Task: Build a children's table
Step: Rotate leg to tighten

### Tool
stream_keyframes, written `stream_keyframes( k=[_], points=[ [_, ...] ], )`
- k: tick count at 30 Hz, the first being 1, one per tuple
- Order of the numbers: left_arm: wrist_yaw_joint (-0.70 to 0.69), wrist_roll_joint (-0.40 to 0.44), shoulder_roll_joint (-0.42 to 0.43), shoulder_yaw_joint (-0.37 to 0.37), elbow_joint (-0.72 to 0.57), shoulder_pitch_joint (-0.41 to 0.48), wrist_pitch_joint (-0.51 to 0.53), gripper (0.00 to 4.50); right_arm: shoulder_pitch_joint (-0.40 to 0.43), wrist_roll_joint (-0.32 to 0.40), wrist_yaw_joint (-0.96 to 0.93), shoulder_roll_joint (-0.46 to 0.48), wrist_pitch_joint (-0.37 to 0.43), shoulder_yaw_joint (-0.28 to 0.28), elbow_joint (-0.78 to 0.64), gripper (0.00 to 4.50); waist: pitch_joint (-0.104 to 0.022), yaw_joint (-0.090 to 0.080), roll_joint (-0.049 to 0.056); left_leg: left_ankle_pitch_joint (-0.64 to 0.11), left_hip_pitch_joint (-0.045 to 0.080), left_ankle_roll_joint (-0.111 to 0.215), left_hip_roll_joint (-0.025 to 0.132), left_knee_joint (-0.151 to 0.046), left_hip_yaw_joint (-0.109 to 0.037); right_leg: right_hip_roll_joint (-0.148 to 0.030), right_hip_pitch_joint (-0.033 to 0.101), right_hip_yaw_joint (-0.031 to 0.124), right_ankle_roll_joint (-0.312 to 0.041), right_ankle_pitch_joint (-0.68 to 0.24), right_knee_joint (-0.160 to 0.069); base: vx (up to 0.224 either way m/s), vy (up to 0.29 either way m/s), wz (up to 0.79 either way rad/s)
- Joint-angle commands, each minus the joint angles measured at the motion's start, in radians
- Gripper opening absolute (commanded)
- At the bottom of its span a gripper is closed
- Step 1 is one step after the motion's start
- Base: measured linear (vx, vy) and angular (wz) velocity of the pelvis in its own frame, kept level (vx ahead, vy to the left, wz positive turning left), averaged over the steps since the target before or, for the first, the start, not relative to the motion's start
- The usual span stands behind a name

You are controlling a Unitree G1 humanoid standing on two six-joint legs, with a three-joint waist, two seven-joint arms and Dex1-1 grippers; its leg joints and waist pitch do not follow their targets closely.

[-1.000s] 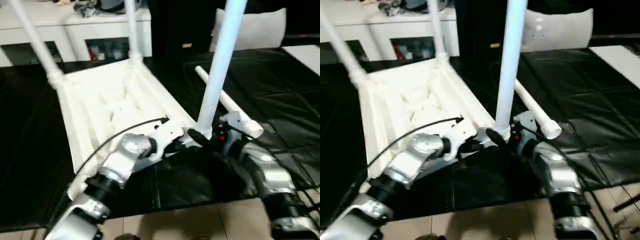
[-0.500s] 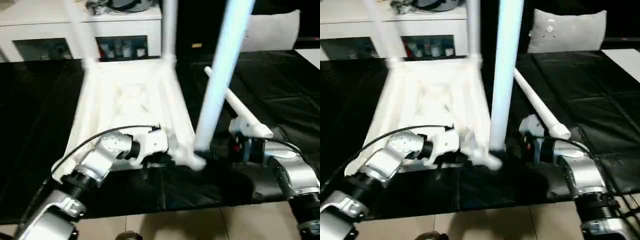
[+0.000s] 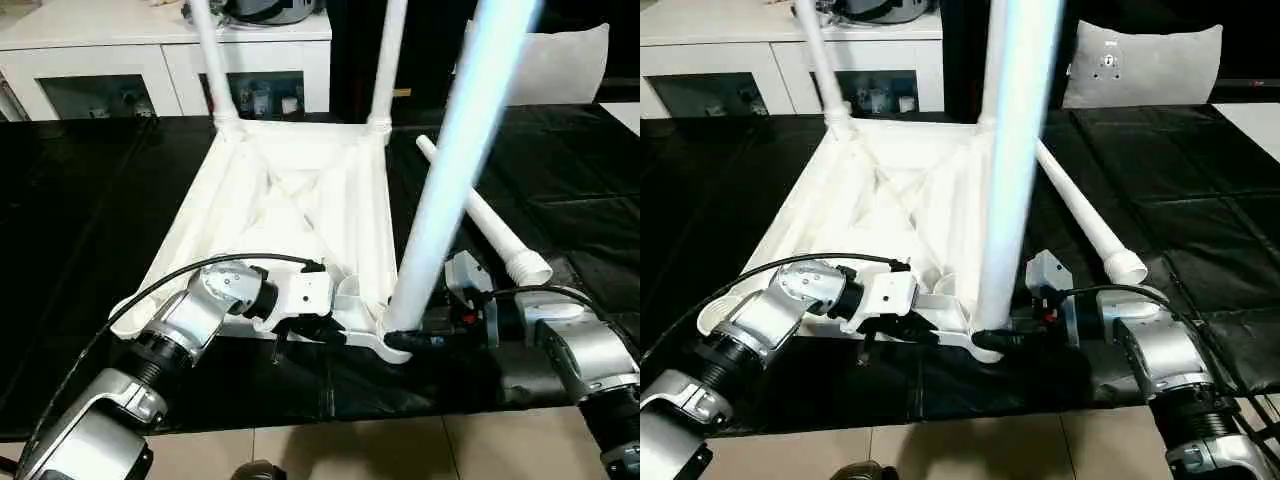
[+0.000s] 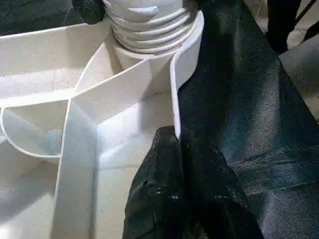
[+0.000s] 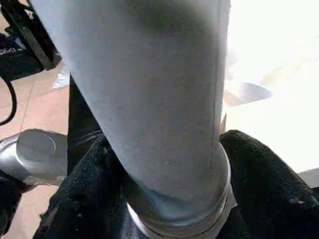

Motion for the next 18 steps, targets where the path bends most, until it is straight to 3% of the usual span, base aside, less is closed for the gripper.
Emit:
stream_keyframes(
  k=[1, 4, 7, 9, 10, 11, 12, 14, 16, 17, 18],
  points=[
    [-0.034, 0.018, -0.004, -0.046, 0.002, 0.003, -0.002, 0.00, 0.012, 0.023, 0.021, -0.004, 0.017, 0.002, -0.033, 2.80, -0.070, -0.003, -0.015, -0.219, 0.020, 0.067, 0.066, -0.063, -0.017, -0.070, 0.042, 0.050, -0.223, -0.204, -0.055, 0.000, 0.000, 0.00],
    [-0.032, 0.006, -0.006, -0.039, -0.018, 0.020, 0.019, 0.00, 0.025, 0.035, 0.019, 0.003, 0.027, -0.001, -0.048, 2.69, -0.071, -0.001, -0.014, -0.209, 0.020, 0.069, 0.067, -0.062, -0.017, -0.071, 0.043, 0.051, -0.224, -0.192, -0.053, 0.000, 0.000, 0.00],
    [0.012, -0.038, -0.036, -0.007, -0.088, 0.071, 0.129, 0.00, 0.047, 0.070, -0.048, 0.059, 0.084, -0.018, -0.082, 2.64, -0.072, 0.000, -0.012, -0.194, 0.018, 0.075, 0.070, -0.063, -0.018, -0.071, 0.043, 0.050, -0.236, -0.166, -0.049, 0.000, 0.000, 0.00],
    [0.121, -0.033, -0.086, 0.025, -0.111, 0.087, 0.237, 0.00, 0.031, 0.021, -0.205, 0.129, 0.094, -0.023, -0.057, 2.62, -0.064, -0.011, -0.012, -0.232, 0.018, 0.059, 0.065, -0.067, -0.017, -0.069, 0.039, 0.049, -0.228, -0.231, -0.057, 0.000, 0.000, 0.00],
    [0.145, -0.030, -0.097, 0.031, -0.112, 0.088, 0.257, 0.00, 0.026, 0.008, -0.238, 0.143, 0.094, -0.025, -0.048, 2.62, -0.061, -0.015, -0.011, -0.259, 0.020, 0.048, 0.064, -0.069, -0.017, -0.070, 0.037, 0.049, -0.217, -0.278, -0.063, 0.000, 0.000, 0.00],
    [0.181, -0.028, -0.115, 0.042, -0.112, 0.086, 0.282, 0.00, 0.016, 0.001, -0.287, 0.166, 0.110, -0.034, -0.035, 2.61, -0.054, -0.025, -0.018, -0.314, 0.020, 0.022, 0.057, -0.072, -0.021, -0.073, 0.041, 0.045, -0.182, -0.401, -0.074, 0.000, 0.000, 0.00],
    [0.218, -0.026, -0.135, 0.052, -0.111, 0.083, 0.310, 0.00, 0.005, -0.001, -0.333, 0.192, 0.118, -0.046, -0.019, 2.61, -0.048, -0.036, -0.017, -0.362, 0.026, 0.001, 0.054, -0.075, -0.025, -0.075, 0.037, 0.042, -0.143, -0.514, -0.087, -0.055, 0.006, -0.11],
    [0.355, -0.017, -0.211, 0.095, -0.100, 0.065, 0.400, 0.00, -0.030, -0.004, -0.476, 0.272, 0.128, -0.086, 0.043, 2.61, -0.044, -0.057, -0.017, -0.416, 0.033, -0.025, 0.050, -0.072, -0.032, -0.078, 0.031, 0.033, -0.100, -0.627, -0.102, -0.057, 0.011, -0.11],
    [0.403, -0.014, -0.238, 0.110, -0.094, 0.057, 0.428, 0.00, -0.040, -0.006, -0.523, 0.296, 0.127, -0.099, 0.064, 2.61, -0.045, -0.076, -0.018, -0.440, 0.028, -0.030, 0.046, -0.071, -0.038, -0.074, 0.033, 0.025, -0.067, -0.652, -0.110, -0.055, 0.023, -0.14],
    [0.481, -0.004, -0.285, 0.128, -0.089, 0.045, 0.465, 0.00, -0.056, -0.024, -0.605, 0.328, 0.127, -0.117, 0.100, 2.61, -0.045, -0.084, -0.024, -0.453, 0.029, -0.022, 0.044, -0.070, -0.039, -0.072, 0.029, 0.022, -0.053, -0.660, -0.118, 0.000, 0.000, 0.00],
    [0.518, 0.003, -0.307, 0.136, -0.095, 0.042, 0.485, 0.00, -0.062, -0.037, -0.645, 0.342, 0.129, -0.124, 0.116, 2.61, -0.044, -0.091, -0.019, -0.468, 0.036, -0.020, 0.044, -0.068, -0.039, -0.071, 0.021, 0.022, -0.056, -0.661, -0.120, 0.000, 0.000, 0.00]
  ],
)
